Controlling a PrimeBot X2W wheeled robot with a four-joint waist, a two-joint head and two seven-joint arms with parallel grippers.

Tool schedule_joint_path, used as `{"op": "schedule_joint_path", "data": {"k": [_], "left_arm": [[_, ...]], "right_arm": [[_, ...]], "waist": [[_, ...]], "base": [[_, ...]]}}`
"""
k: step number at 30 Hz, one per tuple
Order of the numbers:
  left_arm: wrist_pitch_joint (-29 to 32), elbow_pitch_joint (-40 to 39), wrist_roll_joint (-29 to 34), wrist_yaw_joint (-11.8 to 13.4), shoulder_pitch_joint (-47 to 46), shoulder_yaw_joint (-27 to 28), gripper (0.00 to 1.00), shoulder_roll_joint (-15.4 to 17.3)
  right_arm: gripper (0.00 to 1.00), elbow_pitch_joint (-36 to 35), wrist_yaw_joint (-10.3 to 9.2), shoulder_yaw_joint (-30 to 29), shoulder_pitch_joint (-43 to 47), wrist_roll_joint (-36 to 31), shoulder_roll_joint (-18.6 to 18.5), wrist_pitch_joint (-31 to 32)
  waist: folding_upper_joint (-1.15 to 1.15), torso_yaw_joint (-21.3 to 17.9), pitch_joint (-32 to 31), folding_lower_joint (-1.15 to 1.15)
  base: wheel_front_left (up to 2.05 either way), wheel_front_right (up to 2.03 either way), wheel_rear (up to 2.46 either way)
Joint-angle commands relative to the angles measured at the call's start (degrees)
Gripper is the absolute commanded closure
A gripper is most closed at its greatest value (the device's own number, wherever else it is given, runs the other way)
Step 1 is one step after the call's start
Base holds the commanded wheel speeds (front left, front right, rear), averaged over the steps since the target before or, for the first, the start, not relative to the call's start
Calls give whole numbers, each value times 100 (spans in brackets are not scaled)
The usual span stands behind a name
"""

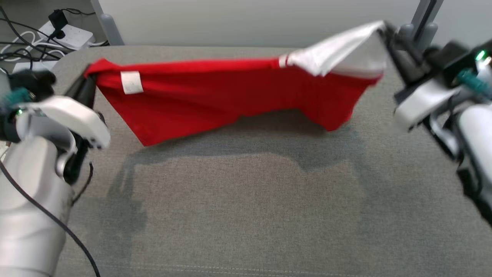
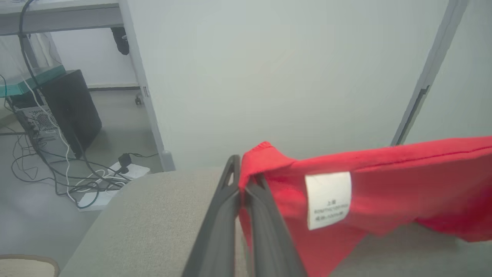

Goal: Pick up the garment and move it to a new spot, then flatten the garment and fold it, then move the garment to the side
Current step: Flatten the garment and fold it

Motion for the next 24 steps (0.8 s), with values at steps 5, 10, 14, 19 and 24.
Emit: {"op": "schedule_joint_path", "data": {"k": [5,10,14,19,24], "left_arm": [[213,70,-495,-38,-903,337,100,481],[528,235,-705,-40,-778,47,100,654],[832,213,-1179,-40,-145,-293,100,789],[2014,-363,-2255,-41,874,-932,100,1029],[3138,-1338,-3069,-41,1615,-1324,100,1771]], "right_arm": [[100,504,-26,-452,-1041,-196,75,-289],[100,858,-26,-565,-1114,-201,182,-387],[100,1036,-26,-152,-636,115,145,-249],[100,621,-26,1089,195,1490,-214,414],[100,-724,-26,2369,637,3555,-1168,1609]], "waist": [[0,-17,-84,0],[0,-30,-183,0],[0,-36,-338,0],[0,-16,-585,0],[0,-29,-727,0]], "base": [[0,0,0],[0,0,0],[0,0,0],[0,0,0],[0,0,0]]}}
